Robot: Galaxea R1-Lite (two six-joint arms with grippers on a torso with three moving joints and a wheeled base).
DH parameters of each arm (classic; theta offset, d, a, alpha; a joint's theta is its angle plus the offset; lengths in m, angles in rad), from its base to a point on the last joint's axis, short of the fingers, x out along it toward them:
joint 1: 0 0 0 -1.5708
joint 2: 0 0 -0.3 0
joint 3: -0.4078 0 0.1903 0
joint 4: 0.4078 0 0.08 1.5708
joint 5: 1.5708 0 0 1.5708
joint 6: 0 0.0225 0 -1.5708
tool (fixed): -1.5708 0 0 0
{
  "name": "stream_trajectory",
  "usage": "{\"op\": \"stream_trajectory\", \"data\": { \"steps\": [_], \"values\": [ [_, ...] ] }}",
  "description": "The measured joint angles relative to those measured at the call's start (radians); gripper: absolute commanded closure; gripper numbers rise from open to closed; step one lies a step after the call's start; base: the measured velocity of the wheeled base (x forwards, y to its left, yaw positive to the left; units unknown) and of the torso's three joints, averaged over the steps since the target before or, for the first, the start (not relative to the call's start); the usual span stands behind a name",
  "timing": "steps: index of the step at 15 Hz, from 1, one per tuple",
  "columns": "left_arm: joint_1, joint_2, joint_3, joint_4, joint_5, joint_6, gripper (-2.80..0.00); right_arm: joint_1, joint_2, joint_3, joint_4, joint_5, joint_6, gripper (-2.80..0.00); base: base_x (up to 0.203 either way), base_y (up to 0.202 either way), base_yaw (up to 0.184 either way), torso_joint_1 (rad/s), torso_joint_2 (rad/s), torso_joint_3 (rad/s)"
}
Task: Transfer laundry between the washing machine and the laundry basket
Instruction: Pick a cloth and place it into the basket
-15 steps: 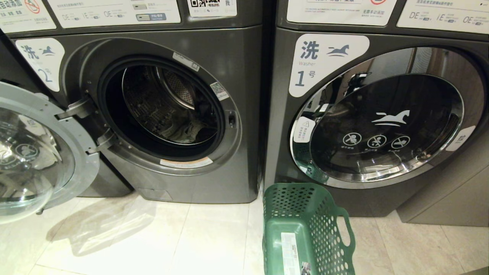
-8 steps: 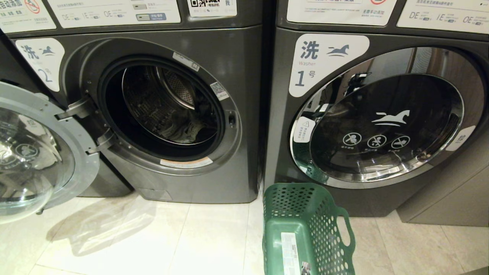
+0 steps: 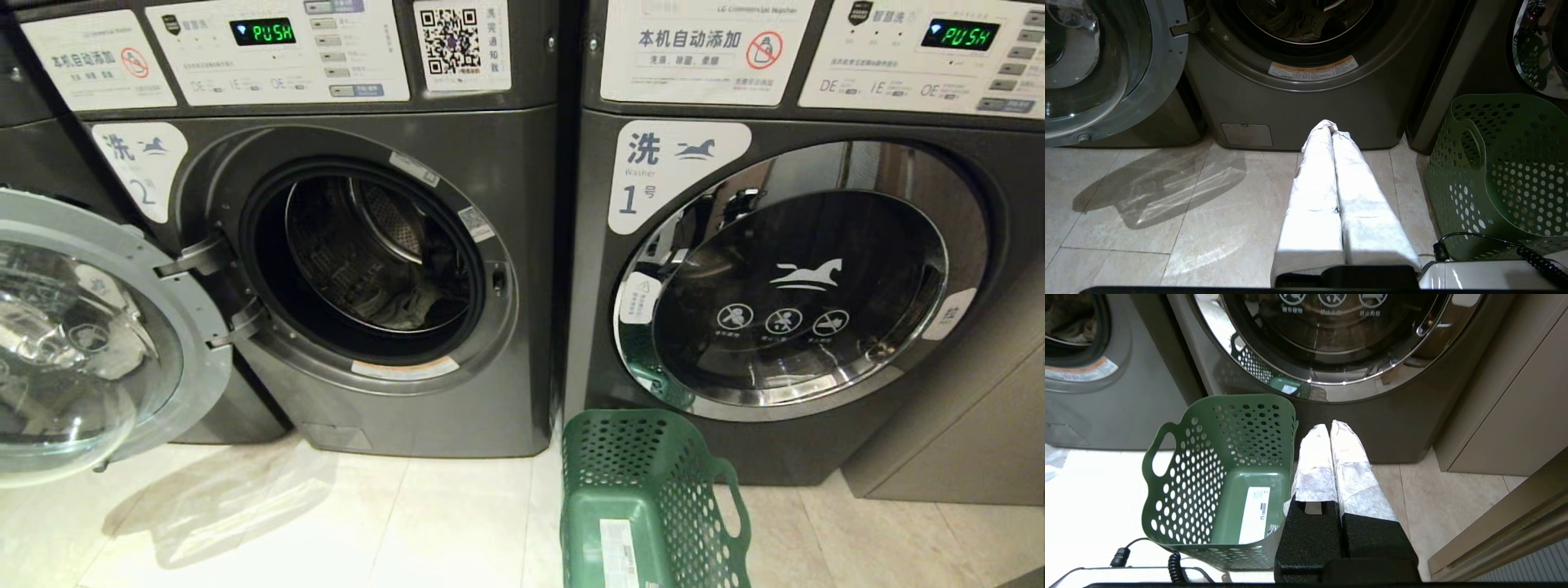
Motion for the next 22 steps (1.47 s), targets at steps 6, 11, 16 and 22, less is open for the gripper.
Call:
{"op": "stream_trajectory", "data": {
  "steps": [6,11,16,22],
  "values": [
    [0.000,0.000,0.000,-0.002,0.001,-0.001,0.00,0.000,0.000,0.000,0.000,0.000,0.001,0.00,0.000,0.000,0.000,0.002,0.00,0.201],
    [0.000,0.000,0.000,0.002,0.000,0.001,0.00,0.000,0.000,0.000,0.000,0.000,0.001,0.00,0.000,0.000,0.000,0.000,0.00,0.050],
    [0.000,0.000,0.000,0.001,0.000,0.002,0.00,0.000,0.000,0.000,0.000,0.000,0.001,0.00,0.000,0.000,0.000,0.000,0.00,0.000],
    [0.000,0.000,0.000,0.000,0.001,-0.002,0.00,0.000,0.000,0.000,0.001,-0.001,0.004,0.00,0.001,0.155,-0.004,0.003,0.00,0.002]
  ]
}}
